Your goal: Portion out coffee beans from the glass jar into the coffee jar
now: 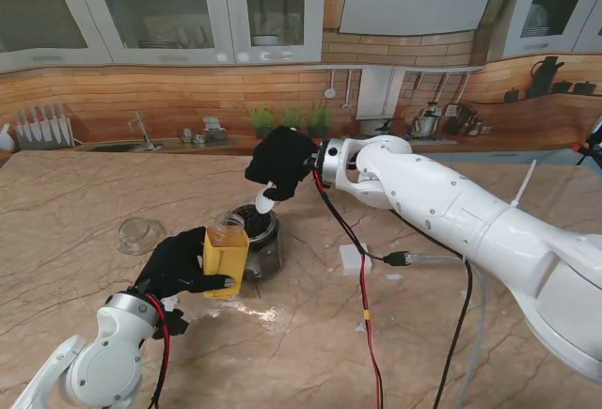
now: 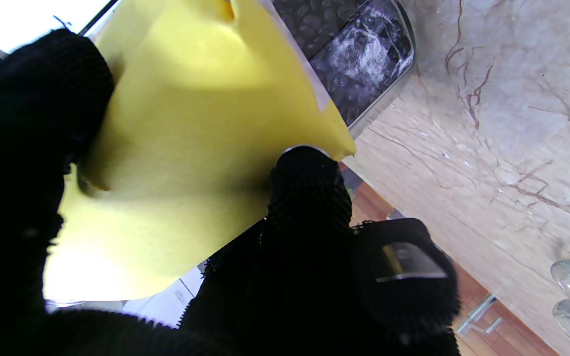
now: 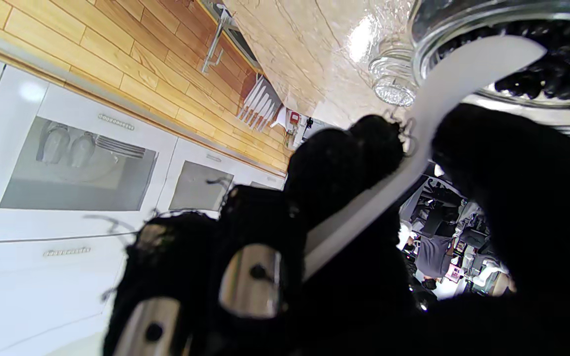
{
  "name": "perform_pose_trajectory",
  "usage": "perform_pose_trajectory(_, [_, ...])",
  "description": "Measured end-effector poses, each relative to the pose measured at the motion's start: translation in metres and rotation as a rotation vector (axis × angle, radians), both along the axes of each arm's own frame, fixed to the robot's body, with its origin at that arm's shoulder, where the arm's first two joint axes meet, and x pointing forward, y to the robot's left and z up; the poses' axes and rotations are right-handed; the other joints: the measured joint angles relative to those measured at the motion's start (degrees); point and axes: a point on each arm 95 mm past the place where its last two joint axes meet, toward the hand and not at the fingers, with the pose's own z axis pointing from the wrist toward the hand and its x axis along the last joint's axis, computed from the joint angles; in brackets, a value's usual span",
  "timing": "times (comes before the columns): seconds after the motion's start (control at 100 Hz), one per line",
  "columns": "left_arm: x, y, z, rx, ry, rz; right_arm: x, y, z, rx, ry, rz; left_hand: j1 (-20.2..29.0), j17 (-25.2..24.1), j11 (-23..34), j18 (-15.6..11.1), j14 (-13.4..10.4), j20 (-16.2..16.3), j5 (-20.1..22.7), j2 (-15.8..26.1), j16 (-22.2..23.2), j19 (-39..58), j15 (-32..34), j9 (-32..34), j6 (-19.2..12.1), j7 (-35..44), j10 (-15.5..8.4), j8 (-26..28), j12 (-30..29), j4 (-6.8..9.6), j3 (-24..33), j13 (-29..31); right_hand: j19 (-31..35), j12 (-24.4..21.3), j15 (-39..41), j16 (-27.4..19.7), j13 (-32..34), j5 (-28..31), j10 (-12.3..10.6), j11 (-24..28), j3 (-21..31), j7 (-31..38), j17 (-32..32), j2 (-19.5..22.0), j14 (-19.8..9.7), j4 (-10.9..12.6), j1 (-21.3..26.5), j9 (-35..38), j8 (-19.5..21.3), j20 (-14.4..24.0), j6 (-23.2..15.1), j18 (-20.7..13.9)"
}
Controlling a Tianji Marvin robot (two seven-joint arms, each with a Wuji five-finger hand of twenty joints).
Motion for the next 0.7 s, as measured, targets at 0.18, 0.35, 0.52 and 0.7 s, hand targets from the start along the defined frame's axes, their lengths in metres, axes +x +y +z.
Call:
perform_pose_trajectory(0.18, [-0.001, 0.001, 0.001, -0.003, -0.010, 0.002, 0.008, 0.009, -0.004, -0.018, 0.007, 0.009, 0.00, 0.00, 0.00, 0.00, 0.00, 0.00, 0.00, 0.00, 0.00, 0.00, 0.00, 0.00, 0.00, 0.00, 0.00, 0.00, 0.00, 0.00, 0.00, 0.00, 0.00, 0.00, 0.00, 0.00, 0.00, 0.00, 0.00, 0.00, 0.00, 0.00, 0.00, 0.00, 0.00, 0.00, 0.00, 0.00, 0.04, 0.00, 0.00, 0.00])
perform_pose_trajectory(0.35, [-0.001, 0.004, 0.000, -0.005, -0.018, 0.007, 0.010, 0.018, -0.006, -0.045, 0.002, 0.038, 0.00, 0.00, 0.00, 0.00, 0.00, 0.00, 0.00, 0.00, 0.00, 0.00, 0.00, 0.00, 0.00, 0.00, 0.00, 0.00, 0.00, 0.00, 0.00, 0.00, 0.00, 0.00, 0.00, 0.00, 0.00, 0.00, 0.00, 0.00, 0.00, 0.00, 0.00, 0.00, 0.00, 0.00, -0.02, 0.00, 0.12, 0.00, 0.00, 0.00])
perform_pose_trajectory(0.52, [-0.004, 0.007, -0.001, -0.007, -0.019, 0.013, 0.012, 0.024, -0.006, -0.061, 0.001, 0.063, 0.00, 0.00, 0.00, 0.00, 0.00, 0.00, 0.00, 0.00, 0.00, 0.00, 0.00, 0.00, 0.00, 0.00, 0.00, 0.00, 0.00, 0.00, 0.00, 0.00, 0.00, 0.00, 0.00, 0.00, 0.00, 0.00, 0.00, 0.00, 0.00, 0.00, 0.00, 0.00, 0.00, 0.00, -0.04, 0.00, 0.55, 0.00, 0.00, 0.00])
perform_pose_trajectory(0.7, [-0.006, 0.007, -0.003, -0.010, -0.017, 0.010, 0.011, 0.027, -0.007, -0.085, -0.005, 0.091, 0.00, 0.00, 0.00, 0.00, 0.00, 0.00, 0.00, 0.00, 0.00, 0.00, 0.00, 0.00, 0.00, 0.00, 0.00, 0.00, 0.00, 0.00, 0.00, 0.00, 0.00, 0.00, 0.00, 0.00, 0.00, 0.00, 0.00, 0.01, 0.00, 0.00, 0.00, 0.00, 0.00, 0.00, -0.04, 0.00, 0.58, 0.00, 0.00, 0.00])
